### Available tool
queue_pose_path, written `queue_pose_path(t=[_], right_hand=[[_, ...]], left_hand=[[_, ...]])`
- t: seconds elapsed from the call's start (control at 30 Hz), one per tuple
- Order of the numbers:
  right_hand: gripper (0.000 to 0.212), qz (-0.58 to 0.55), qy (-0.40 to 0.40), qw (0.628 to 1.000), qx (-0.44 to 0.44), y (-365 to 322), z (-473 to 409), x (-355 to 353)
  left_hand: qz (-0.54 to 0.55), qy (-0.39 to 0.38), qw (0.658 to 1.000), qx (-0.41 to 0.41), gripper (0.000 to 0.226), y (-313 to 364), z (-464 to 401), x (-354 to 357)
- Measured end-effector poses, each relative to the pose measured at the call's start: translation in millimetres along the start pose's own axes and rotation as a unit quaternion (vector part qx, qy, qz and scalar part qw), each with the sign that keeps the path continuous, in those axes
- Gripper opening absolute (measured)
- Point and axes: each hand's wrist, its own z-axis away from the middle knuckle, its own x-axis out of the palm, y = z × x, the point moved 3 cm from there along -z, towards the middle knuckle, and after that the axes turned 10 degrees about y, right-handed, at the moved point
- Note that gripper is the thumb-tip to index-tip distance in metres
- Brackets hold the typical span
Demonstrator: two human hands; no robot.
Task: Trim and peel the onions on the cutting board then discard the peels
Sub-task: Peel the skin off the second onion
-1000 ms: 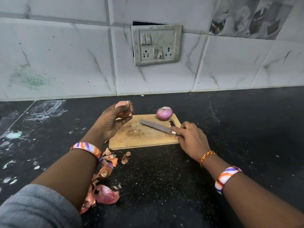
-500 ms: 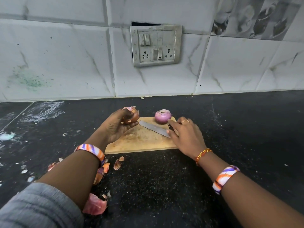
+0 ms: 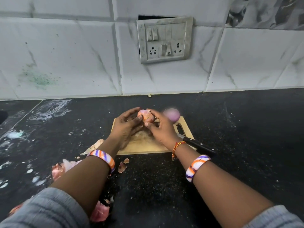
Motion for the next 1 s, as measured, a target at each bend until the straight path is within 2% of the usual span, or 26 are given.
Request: queue_pose_path(t=[0.2, 0.43, 0.67, 0.9, 1.0], right_hand=[[0.048, -0.053, 0.019, 0.998, 0.023, 9.6, 3.1, 3.0], [0.041, -0.074, 0.005, 0.996, 0.043, 8.1, 4.1, 4.2], [0.034, -0.191, -0.025, 0.975, 0.109, 7.1, 4.1, -0.2], [0.023, -0.146, 0.013, 0.984, 0.099, 8.6, 6.4, -0.3], [0.019, -0.175, 0.018, 0.976, 0.128, 8.5, 6.7, 0.8]], left_hand=[[-0.032, 0.028, 0.998, 0.042, 0.019, -4.5, -1.1, 3.0], [-0.052, 0.003, 0.996, 0.070, 0.018, -6.4, -0.1, 0.1], [-0.027, 0.057, 0.995, 0.071, 0.021, -3.3, 2.2, -0.3], [-0.036, 0.106, 0.992, 0.054, 0.018, -5.9, 2.3, 0.8], [-0.050, 0.134, 0.988, 0.052, 0.020, -7.6, -0.7, 0.5]])
